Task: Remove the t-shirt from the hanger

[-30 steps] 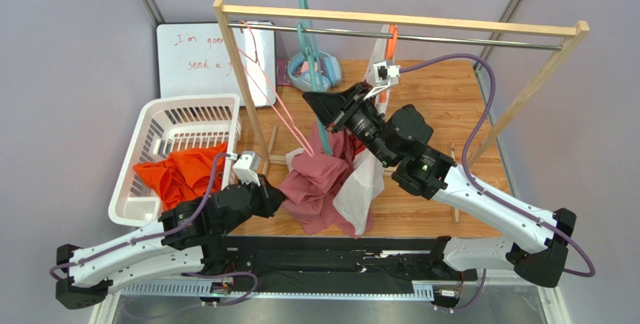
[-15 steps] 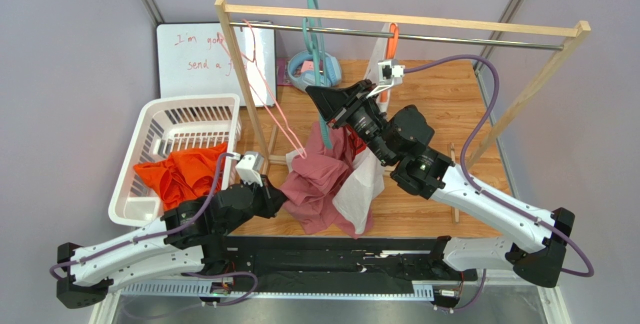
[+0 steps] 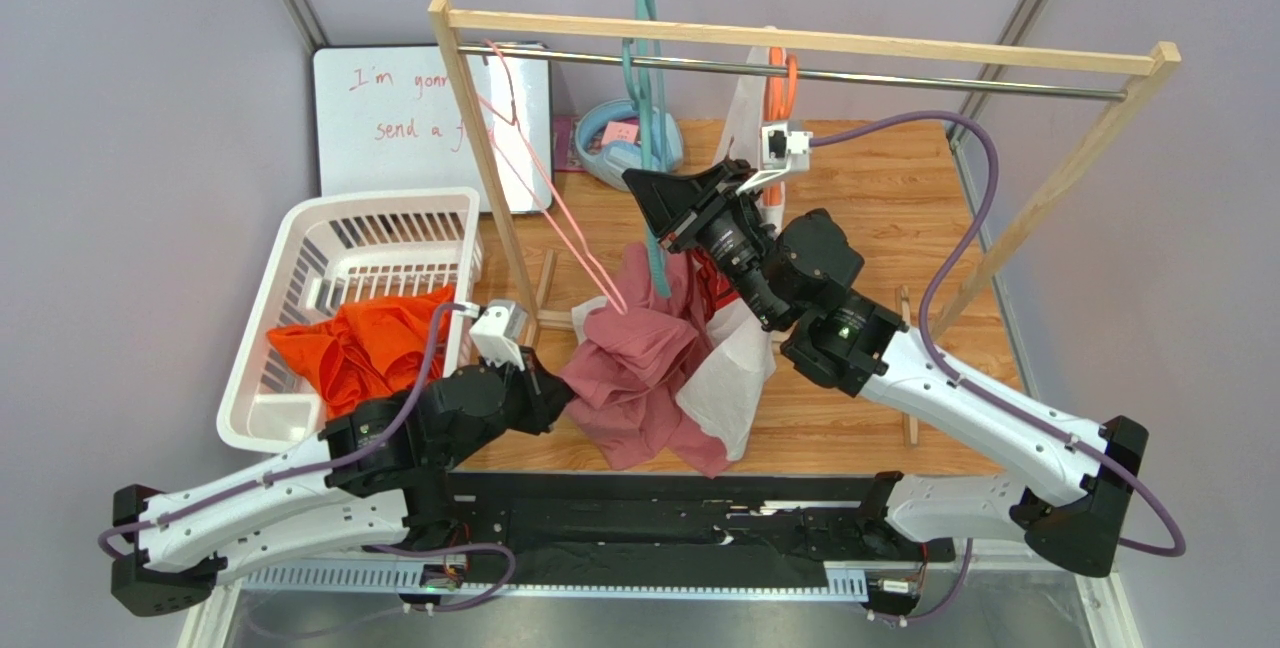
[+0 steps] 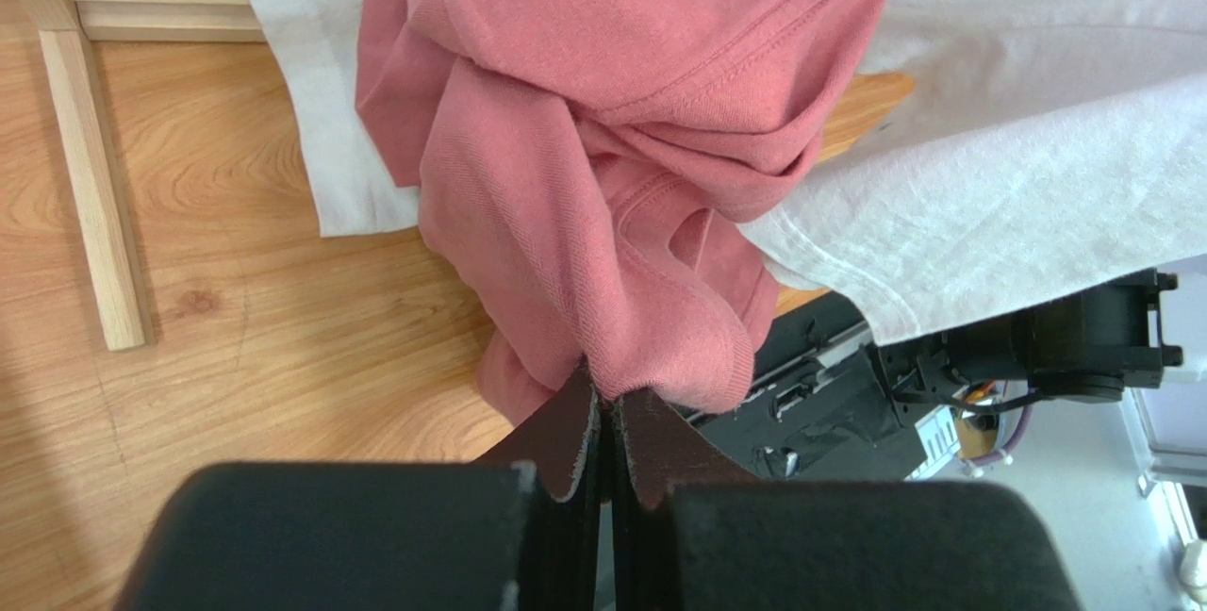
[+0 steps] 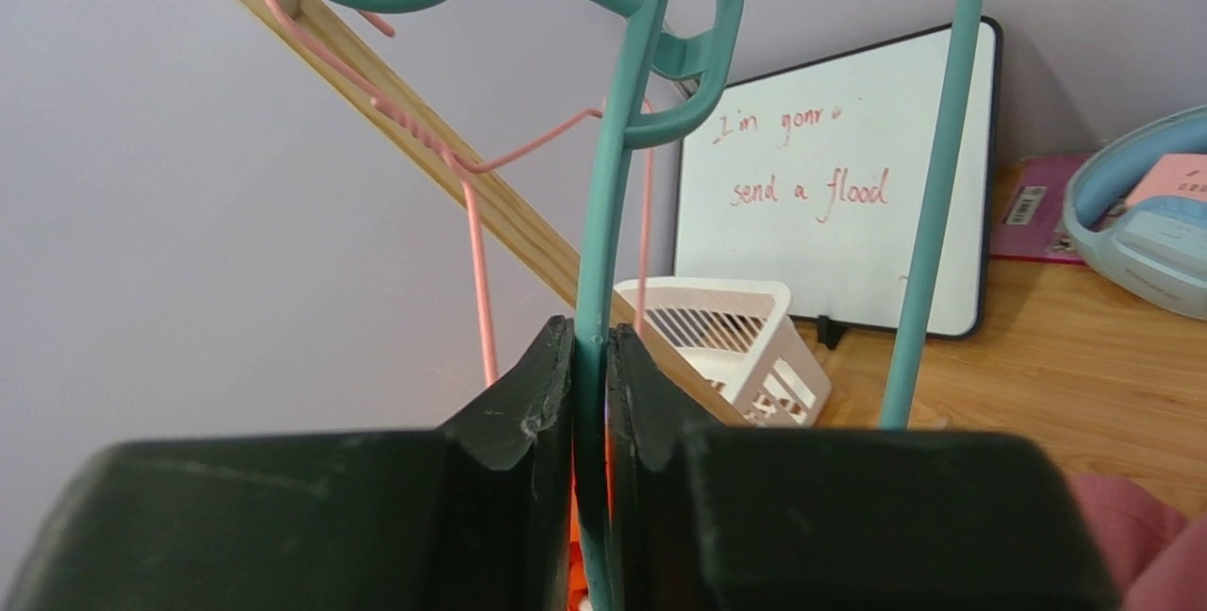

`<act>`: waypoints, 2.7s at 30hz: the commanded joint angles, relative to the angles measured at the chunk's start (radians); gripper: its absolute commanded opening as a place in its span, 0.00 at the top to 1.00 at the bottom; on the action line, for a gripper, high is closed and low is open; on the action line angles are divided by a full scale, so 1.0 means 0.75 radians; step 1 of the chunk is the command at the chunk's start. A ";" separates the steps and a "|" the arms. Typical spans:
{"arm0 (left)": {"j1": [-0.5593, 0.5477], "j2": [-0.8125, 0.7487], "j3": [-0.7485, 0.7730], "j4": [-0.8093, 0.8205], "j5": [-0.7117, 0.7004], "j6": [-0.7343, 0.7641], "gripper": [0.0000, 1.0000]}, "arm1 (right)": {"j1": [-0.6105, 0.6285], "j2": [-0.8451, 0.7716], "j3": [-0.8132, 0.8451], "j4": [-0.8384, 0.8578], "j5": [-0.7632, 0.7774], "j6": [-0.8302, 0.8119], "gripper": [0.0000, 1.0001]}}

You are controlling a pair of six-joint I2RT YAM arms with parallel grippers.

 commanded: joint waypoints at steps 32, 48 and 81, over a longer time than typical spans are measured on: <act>0.086 0.583 0.282 0.192 -0.078 0.210 0.66 | -0.004 -0.408 0.251 -0.861 -0.211 -0.117 0.00; 0.088 1.393 0.423 0.339 -0.262 -0.203 0.01 | -0.004 -0.600 0.120 -0.871 -0.160 -0.131 0.00; 0.119 0.116 0.413 -0.415 -0.568 0.078 1.00 | -0.004 -0.696 0.095 -0.832 -0.129 -0.125 0.00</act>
